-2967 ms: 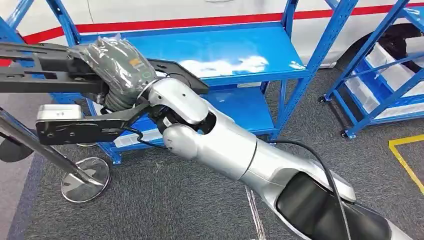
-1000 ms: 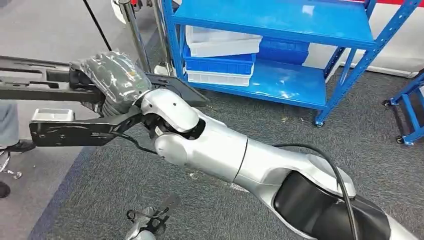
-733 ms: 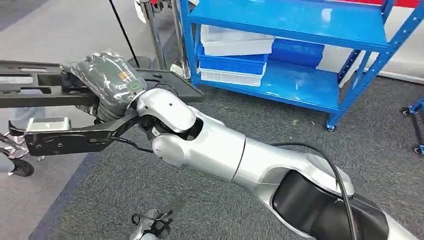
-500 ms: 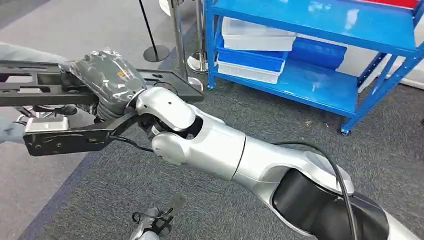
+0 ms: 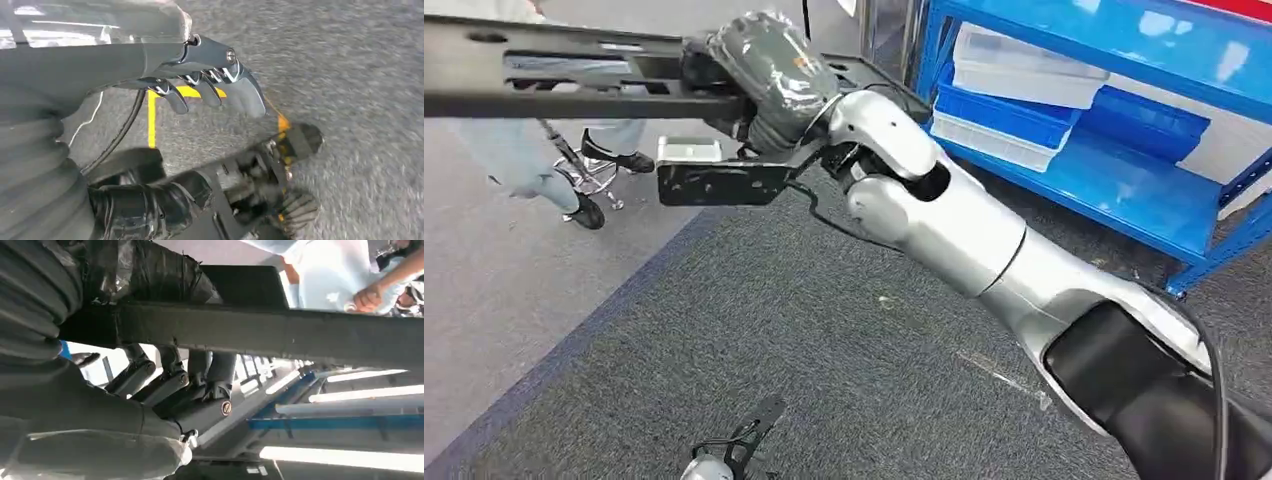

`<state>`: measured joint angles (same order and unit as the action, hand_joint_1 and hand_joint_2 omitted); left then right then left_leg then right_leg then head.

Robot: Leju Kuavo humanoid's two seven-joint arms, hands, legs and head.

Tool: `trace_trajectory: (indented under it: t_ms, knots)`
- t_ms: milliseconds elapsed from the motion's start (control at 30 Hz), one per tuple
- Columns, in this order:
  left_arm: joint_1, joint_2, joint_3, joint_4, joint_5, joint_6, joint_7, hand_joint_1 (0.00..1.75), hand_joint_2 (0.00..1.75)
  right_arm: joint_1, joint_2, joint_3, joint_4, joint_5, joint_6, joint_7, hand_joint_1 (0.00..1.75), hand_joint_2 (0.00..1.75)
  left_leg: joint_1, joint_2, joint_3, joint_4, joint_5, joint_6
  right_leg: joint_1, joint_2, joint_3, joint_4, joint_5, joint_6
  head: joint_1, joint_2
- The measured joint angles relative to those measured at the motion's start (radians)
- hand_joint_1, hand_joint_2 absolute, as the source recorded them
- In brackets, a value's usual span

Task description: Take the parts from the cabinet and place them on the table.

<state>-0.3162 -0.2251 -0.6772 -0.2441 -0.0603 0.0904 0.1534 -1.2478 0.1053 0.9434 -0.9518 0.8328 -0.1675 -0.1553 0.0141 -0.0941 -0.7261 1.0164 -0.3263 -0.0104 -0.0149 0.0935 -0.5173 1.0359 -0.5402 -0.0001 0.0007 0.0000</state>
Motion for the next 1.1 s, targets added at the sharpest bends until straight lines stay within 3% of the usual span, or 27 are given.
trace_trajectory:
  t_ms: [67,100,133,167,200,233,267,300,333,367,400,433,467,500,600,633,667,700,767,833,867,933,967,1000,1100]
  knots:
    - [0.0,0.005,0.004,0.0,0.002,-0.001,-0.003,0.0,1.75,-0.004,-0.005,-0.013,0.005,0.002,-0.006,-0.002,1.75,1.75,0.001,-0.025,-0.005,-0.016,0.027,-0.013,0.012,-0.025,-0.012,0.006,0.009,-0.001,0.004,0.0]
    - [0.003,0.009,0.01,0.0,0.005,-0.003,-0.003,0.0,1.75,-0.006,-0.007,-0.017,0.007,0.003,-0.007,-0.003,1.75,1.75,-0.002,-0.039,-0.012,-0.016,0.039,-0.019,0.006,-0.04,-0.018,0.001,0.021,-0.009,0.002,0.0]
    - [0.006,0.013,0.018,0.0,0.012,-0.004,-0.002,0.0,1.75,-0.009,-0.009,-0.019,0.011,0.006,-0.008,-0.003,1.75,1.75,0.002,-0.026,-0.022,-0.01,0.025,-0.02,-0.002,-0.061,-0.024,-0.001,0.032,-0.017,0.008,0.0]
    - [0.006,0.014,0.022,0.0,0.022,-0.007,0.004,0.0,1.75,-0.011,-0.01,-0.021,0.012,0.01,-0.01,-0.004,1.75,1.75,-0.005,0.024,-0.038,0.028,-0.034,-0.026,-0.002,-0.068,-0.035,-0.003,0.042,-0.024,-0.007,0.0]
    - [0.006,0.016,0.028,0.0,0.027,-0.008,0.006,0.0,1.75,-0.014,-0.011,-0.025,0.014,0.012,-0.011,-0.005,1.75,1.75,-0.003,0.053,-0.056,0.096,-0.101,-0.031,0.0,-0.085,-0.043,-0.002,0.05,-0.034,-0.012,0.0]
    - [0.004,0.016,0.038,0.0,0.034,-0.011,0.007,0.0,1.75,-0.017,-0.012,-0.028,0.017,0.014,-0.011,-0.005,1.75,1.75,0.0,0.068,-0.072,0.169,-0.155,-0.035,0.004,-0.1,-0.054,-0.002,0.058,-0.038,-0.01,0.0]
    - [0.003,0.016,0.047,0.0,0.034,-0.014,0.009,0.0,1.75,-0.018,-0.012,-0.031,0.02,0.017,-0.012,-0.005,1.75,1.75,0.002,0.077,-0.082,0.238,-0.189,-0.039,0.006,-0.116,-0.065,-0.002,0.066,-0.039,-0.011,0.0]
    - [0.003,0.016,0.054,0.0,0.037,-0.016,0.009,0.0,1.75,-0.018,-0.011,-0.033,0.023,0.019,-0.013,-0.005,1.75,1.75,0.003,0.08,-0.084,0.287,-0.183,-0.042,0.008,-0.129,-0.076,-0.001,0.07,-0.039,-0.011,0.0]
    - [0.003,0.016,0.058,0.0,0.04,-0.018,0.012,0.0,1.75,-0.018,-0.011,-0.034,0.024,0.019,-0.013,-0.006,1.75,1.75,0.004,0.083,-0.076,0.311,-0.14,-0.044,0.008,-0.144,-0.087,-0.001,0.077,-0.038,-0.012,0.0]
    - [0.004,0.016,0.063,0.0,0.04,-0.018,0.014,0.0,1.75,-0.018,-0.011,-0.034,0.026,0.019,-0.014,-0.006,1.75,1.75,0.005,0.087,-0.056,0.306,-0.086,-0.044,0.01,-0.159,-0.097,0.0,0.084,-0.037,-0.012,0.0]
    - [0.004,0.016,0.067,0.0,0.04,-0.018,0.014,0.0,1.75,-0.019,-0.011,-0.035,0.028,0.019,-0.014,-0.006,1.75,1.75,0.005,0.095,-0.018,0.268,-0.05,-0.041,0.011,-0.173,-0.106,0.001,0.09,-0.035,-0.012,0.0]
    - [0.003,0.016,0.071,0.0,0.04,-0.018,0.014,0.0,1.75,-0.02,-0.011,-0.038,0.028,0.019,-0.014,-0.006,1.75,1.75,0.003,0.119,0.041,0.199,-0.052,-0.033,0.013,-0.185,-0.11,0.001,0.095,-0.033,-0.012,0.0]
    - [0.001,0.016,0.073,-0.001,0.041,-0.017,0.014,0.0,1.75,-0.022,-0.011,-0.04,0.029,0.019,-0.014,-0.006,1.75,1.75,-0.005,0.168,0.111,0.115,-0.097,-0.022,0.014,-0.195,-0.111,0.001,0.097,-0.031,-0.012,0.0]
    - [-0.002,0.017,0.074,-0.001,0.042,-0.018,0.014,0.0,1.75,-0.027,-0.013,-0.045,0.029,0.02,-0.015,-0.007,1.75,1.75,-0.019,0.176,0.159,0.033,-0.134,-0.015,0.016,-0.209,-0.112,0.001,0.1,-0.027,-0.01,0.0]
    - [-0.001,0.018,0.082,-0.001,0.047,-0.017,0.014,0.0,1.75,-0.03,-0.013,-0.049,0.034,0.023,-0.018,-0.01,1.75,1.75,-0.029,0.147,0.162,-0.022,-0.139,0.01,0.014,-0.252,-0.115,-0.009,0.12,-0.006,-0.011,0.0]
    - [0.004,0.02,0.088,-0.001,0.053,-0.016,0.014,0.0,1.75,-0.028,-0.014,-0.049,0.036,0.023,-0.018,-0.01,1.75,1.75,-0.012,0.136,0.171,-0.041,-0.128,0.021,0.013,-0.221,-0.124,-0.001,0.111,0.0,-0.009,0.0]
    - [0.006,0.022,0.089,-0.001,0.06,-0.016,0.016,0.0,1.75,-0.028,-0.014,-0.05,0.037,0.023,-0.018,-0.01,1.75,1.75,-0.015,0.126,0.166,-0.048,-0.119,0.027,0.005,-0.15,-0.138,0.023,0.087,0.002,-0.009,0.0]
    - [0.005,0.023,0.091,-0.001,0.072,-0.015,0.016,0.0,1.75,-0.03,-0.019,-0.051,0.039,0.023,-0.018,-0.01,1.75,1.75,-0.014,0.118,0.158,-0.047,-0.113,0.036,0.005,-0.117,-0.164,0.087,0.043,0.003,-0.008,0.0]
    - [0.004,0.022,0.097,-0.001,0.082,-0.014,0.016,0.0,1.75,-0.028,-0.022,-0.053,0.042,0.025,-0.018,-0.01,1.75,1.75,-0.014,0.091,0.146,-0.043,-0.107,0.04,0.005,-0.093,-0.224,0.236,-0.023,0.009,-0.006,0.0]
    - [0.008,0.022,0.106,-0.001,0.087,-0.018,0.017,0.0,1.75,-0.025,-0.024,-0.053,0.045,0.026,-0.018,-0.01,1.75,1.75,-0.013,0.063,0.135,-0.032,-0.105,0.039,0.004,-0.092,-0.241,0.286,-0.025,0.014,-0.005,0.0]
    - [0.011,0.022,0.108,-0.001,0.088,-0.019,0.018,0.0,1.75,-0.025,-0.025,-0.053,0.046,0.027,-0.018,-0.01,1.75,1.75,-0.01,0.047,0.128,-0.024,-0.104,0.038,0.001,-0.092,-0.223,0.253,0.001,0.016,-0.005,0.0]
    - [0.011,0.023,0.108,-0.001,0.091,-0.02,0.021,0.0,1.75,-0.025,-0.028,-0.053,0.049,0.03,-0.019,-0.01,1.75,1.75,-0.002,0.018,0.121,-0.01,-0.108,0.029,-0.007,-0.075,-0.149,0.106,0.081,0.022,-0.006,0.0]
    - [0.011,0.023,0.11,-0.001,0.092,-0.021,0.022,0.0,1.75,-0.025,-0.028,-0.054,0.049,0.031,-0.019,-0.01,1.75,1.75,0.002,0.008,0.115,-0.006,-0.111,0.023,-0.012,-0.041,-0.119,0.04,0.1,0.024,-0.006,0.0]
    - [0.009,0.023,0.115,-0.001,0.093,-0.023,0.023,0.0,1.75,-0.03,-0.028,-0.054,0.05,0.031,-0.019,-0.011,1.75,1.75,0.003,0.0,0.102,0.001,-0.11,0.013,-0.01,-0.005,-0.108,0.028,0.094,0.025,-0.003,0.0]
    - [0.009,0.023,0.124,-0.001,0.096,-0.023,0.027,0.0,1.75,-0.038,-0.025,-0.056,0.051,0.035,-0.021,-0.014,1.75,1.75,0.012,-0.028,0.079,0.005,-0.097,-0.006,-0.002,-0.035,-0.11,0.017,0.086,0.015,-0.002,0.0]
